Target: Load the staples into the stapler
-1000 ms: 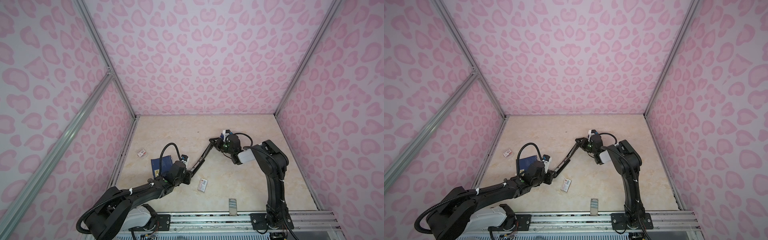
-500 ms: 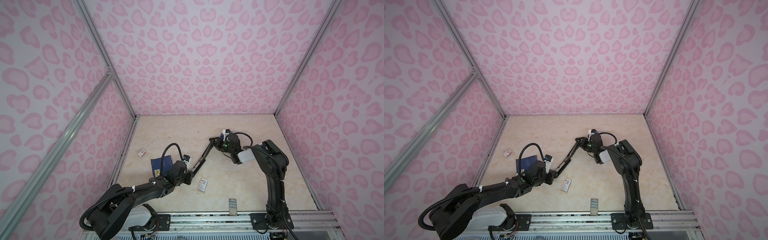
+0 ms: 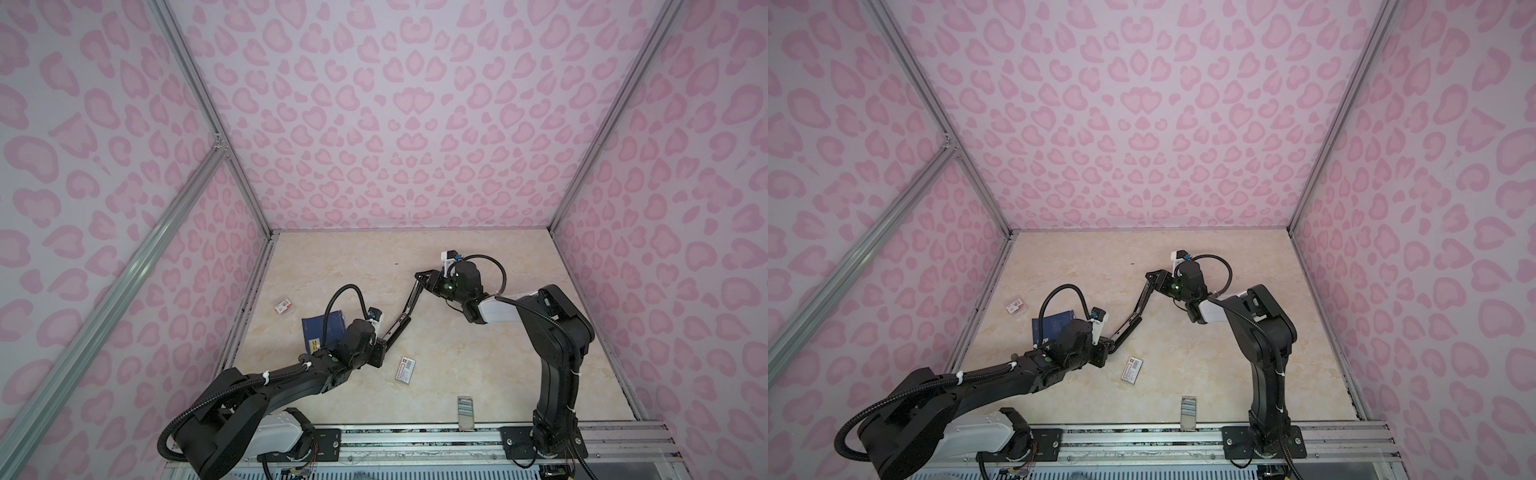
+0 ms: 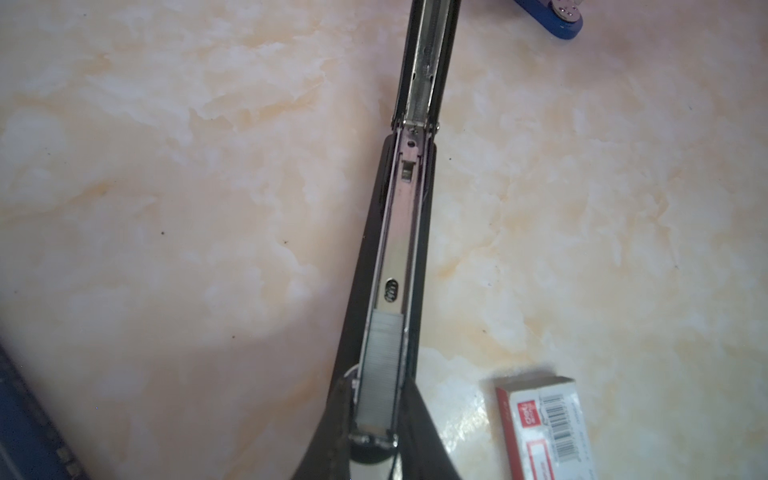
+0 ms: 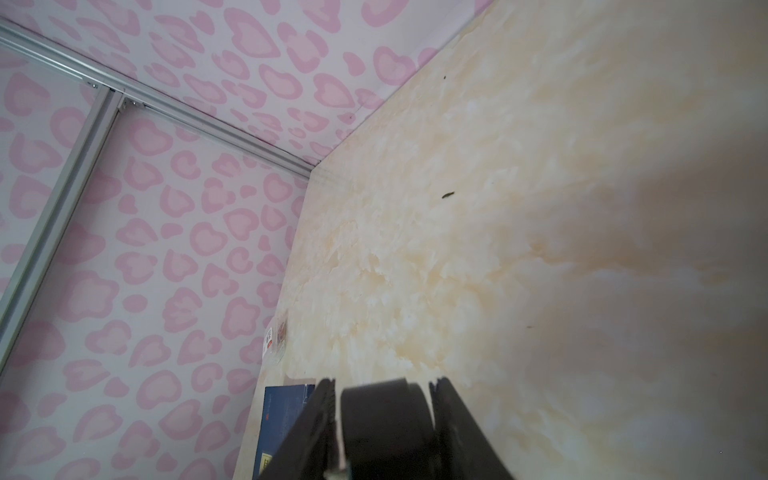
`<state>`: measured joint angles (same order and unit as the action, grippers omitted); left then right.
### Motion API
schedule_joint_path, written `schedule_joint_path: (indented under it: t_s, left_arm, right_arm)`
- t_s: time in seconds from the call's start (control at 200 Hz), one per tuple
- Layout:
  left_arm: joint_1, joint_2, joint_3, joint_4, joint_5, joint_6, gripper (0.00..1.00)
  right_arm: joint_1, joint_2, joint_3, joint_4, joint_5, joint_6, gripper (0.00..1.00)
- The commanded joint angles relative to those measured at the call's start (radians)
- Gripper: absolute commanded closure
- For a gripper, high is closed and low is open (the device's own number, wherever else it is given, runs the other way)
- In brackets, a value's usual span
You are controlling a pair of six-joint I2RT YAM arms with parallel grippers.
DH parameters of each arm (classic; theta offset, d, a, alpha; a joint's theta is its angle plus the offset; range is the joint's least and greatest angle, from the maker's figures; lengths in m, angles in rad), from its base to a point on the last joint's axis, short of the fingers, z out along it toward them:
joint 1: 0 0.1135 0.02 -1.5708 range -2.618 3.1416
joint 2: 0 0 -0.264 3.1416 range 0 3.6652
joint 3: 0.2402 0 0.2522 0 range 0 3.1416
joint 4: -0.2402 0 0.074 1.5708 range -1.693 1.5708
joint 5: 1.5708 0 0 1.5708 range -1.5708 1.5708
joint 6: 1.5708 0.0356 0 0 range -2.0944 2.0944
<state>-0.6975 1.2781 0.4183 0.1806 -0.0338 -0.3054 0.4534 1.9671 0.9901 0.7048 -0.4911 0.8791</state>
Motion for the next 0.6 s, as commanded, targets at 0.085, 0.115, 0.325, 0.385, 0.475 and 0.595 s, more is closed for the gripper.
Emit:
schedule_joint_path:
  t_s: [0.085, 0.115, 0.325, 0.385, 0.475, 0.595]
  left_arm:
    - [0.001, 0.017, 0.024, 0.016, -0.033, 0.005, 0.90]
    - [0.001, 0.020, 0.026, 0.016, -0.032, 0.007, 0.90]
    - [0.001, 0.022, 0.046, 0.015, -0.029, 0.015, 0.90]
    - [0.001, 0.021, 0.049, 0.016, -0.029, 0.017, 0.90]
    - [0.001, 0.026, 0.058, 0.016, -0.026, 0.020, 0.90]
    - [0.001, 0.026, 0.068, 0.016, -0.023, 0.018, 0.91]
  right_arm:
    - [0.028, -0.049, 0.001, -0.091, -0.001, -0.112, 0.58]
    - [0.032, -0.052, 0.005, -0.102, -0.003, -0.120, 0.58]
    - [0.067, -0.084, 0.016, -0.154, -0.003, -0.179, 0.57]
    - [0.077, -0.099, 0.014, -0.173, 0.003, -0.202, 0.57]
    - [0.089, -0.118, 0.017, -0.206, 0.017, -0.242, 0.57]
    - [0.109, -0.141, 0.024, -0.253, 0.034, -0.292, 0.57]
